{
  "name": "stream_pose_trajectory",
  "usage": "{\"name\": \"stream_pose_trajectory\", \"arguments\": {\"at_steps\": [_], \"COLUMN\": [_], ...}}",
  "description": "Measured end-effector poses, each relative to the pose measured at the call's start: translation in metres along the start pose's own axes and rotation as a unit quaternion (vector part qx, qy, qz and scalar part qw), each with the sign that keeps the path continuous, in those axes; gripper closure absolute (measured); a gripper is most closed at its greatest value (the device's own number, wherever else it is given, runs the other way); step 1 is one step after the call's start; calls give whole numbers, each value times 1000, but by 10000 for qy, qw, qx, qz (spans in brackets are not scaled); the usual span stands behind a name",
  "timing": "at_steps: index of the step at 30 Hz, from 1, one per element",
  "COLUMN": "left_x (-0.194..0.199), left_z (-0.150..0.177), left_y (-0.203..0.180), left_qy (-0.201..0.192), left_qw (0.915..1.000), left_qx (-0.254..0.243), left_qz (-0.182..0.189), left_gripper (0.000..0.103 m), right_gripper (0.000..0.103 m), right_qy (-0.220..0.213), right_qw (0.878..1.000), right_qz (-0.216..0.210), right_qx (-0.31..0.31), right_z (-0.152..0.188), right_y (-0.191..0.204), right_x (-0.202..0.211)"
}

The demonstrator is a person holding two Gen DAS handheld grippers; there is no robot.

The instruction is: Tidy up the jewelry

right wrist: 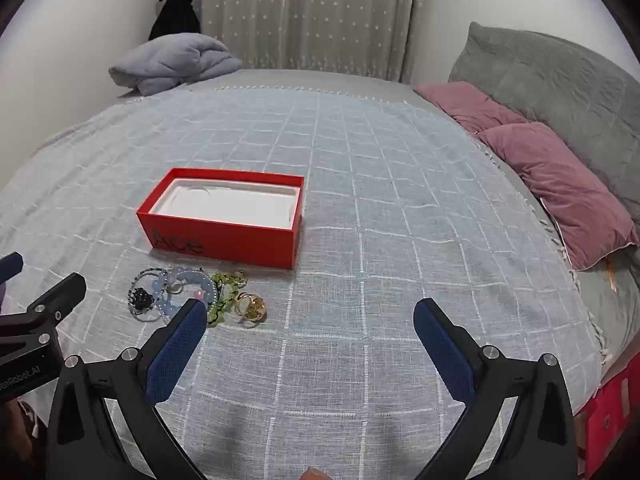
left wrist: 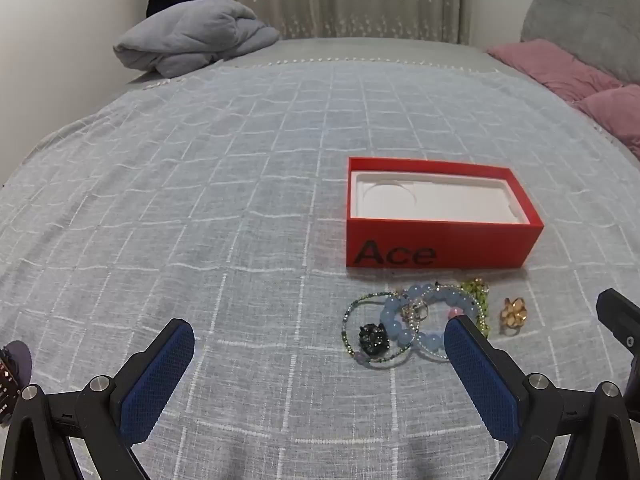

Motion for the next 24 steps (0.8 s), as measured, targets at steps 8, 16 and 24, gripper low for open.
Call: {"name": "stream_pose_trajectory", "arguments": {"at_steps": [8,16,24], "left_x": [0,1,2], "left_z": [0,-3,-4], "left_y": [0,2,0], "left_qy": [-3,-15,-43], "left_qw": [10000,10000,10000], "left_qx": [9,21,27], "left_qz": [16,26,14], "left_gripper": [0,0,0], "right_gripper": [0,0,0], "right_qy": [-13,-15,-24], "right_qw": [10000,10000,10000], "right_qz": [1,1,7], "right_qx": [2,4,4], "right_z": [0,1,1], "right_y": [0,1,1], "right_x": [0,1,1]}}
Point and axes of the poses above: each gripper's, at about its wrist camera, not at the fingertips, and x roughly against the way its jaws point, y to its left, z to its underside, the point moved 4 cm from there along -x, roughly the way its jaws point, and after that the axes turned 13 degrees about -y, right-handed, at the moved point
